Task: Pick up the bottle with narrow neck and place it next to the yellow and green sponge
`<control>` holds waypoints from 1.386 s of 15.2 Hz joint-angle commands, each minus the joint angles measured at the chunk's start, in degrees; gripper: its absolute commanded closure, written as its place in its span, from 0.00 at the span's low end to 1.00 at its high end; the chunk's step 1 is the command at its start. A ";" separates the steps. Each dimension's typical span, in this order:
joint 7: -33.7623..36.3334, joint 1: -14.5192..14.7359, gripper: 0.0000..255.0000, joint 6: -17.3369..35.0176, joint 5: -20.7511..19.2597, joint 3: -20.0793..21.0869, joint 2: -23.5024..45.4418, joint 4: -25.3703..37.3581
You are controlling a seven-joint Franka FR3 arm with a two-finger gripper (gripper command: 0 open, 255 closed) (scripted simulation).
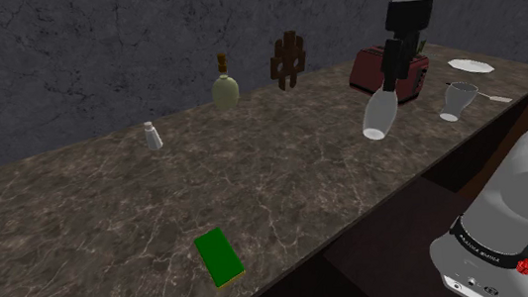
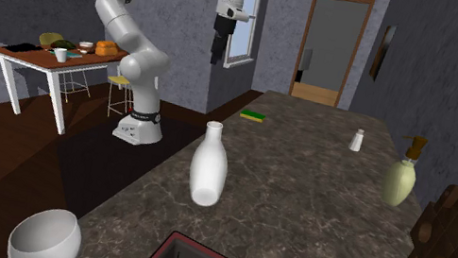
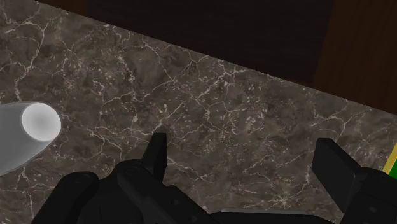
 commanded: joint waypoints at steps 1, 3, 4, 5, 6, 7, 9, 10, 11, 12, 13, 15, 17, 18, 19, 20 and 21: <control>0.00 0.00 0.00 0.00 0.00 0.00 0.00 0.00; -2.38 -1.01 0.00 2.08 -1.81 -2.07 1.20 -0.51; -3.56 -1.51 0.00 3.15 -2.68 -3.10 1.91 -0.67; -4.72 -2.01 0.00 4.23 -3.51 -4.12 2.68 -0.76; -5.87 -2.50 0.00 5.33 -4.32 -5.15 3.53 -0.78; -7.01 -2.98 0.00 6.43 -5.09 -6.18 4.44 -0.73; -9.26 -3.90 0.00 8.66 -6.51 -8.21 6.45 -0.43; -10.37 -4.33 0.00 9.78 -7.15 -9.23 7.55 -0.18; -11.47 -4.74 0.00 10.89 -7.75 -10.24 8.71 0.14; -12.59 -5.16 0.00 12.00 -8.29 -11.23 9.93 0.54; -13.69 -5.55 0.00 13.10 -8.77 -12.23 11.21 1.00; -15.91 -6.25 0.00 15.27 -9.57 -14.20 13.91 2.13; -18.15 -6.87 0.00 17.37 -10.09 -16.15 16.82 3.53; -19.28 -7.15 0.00 18.39 -10.25 -17.12 18.34 4.33; -20.42 -7.40 0.00 19.38 -10.33 -18.07 19.90 5.20; -21.59 -7.66 0.00 20.34 -10.33 -19.01 21.52 6.14; -22.77 -7.90 0.00 21.27 -10.24 -19.93 23.17 7.14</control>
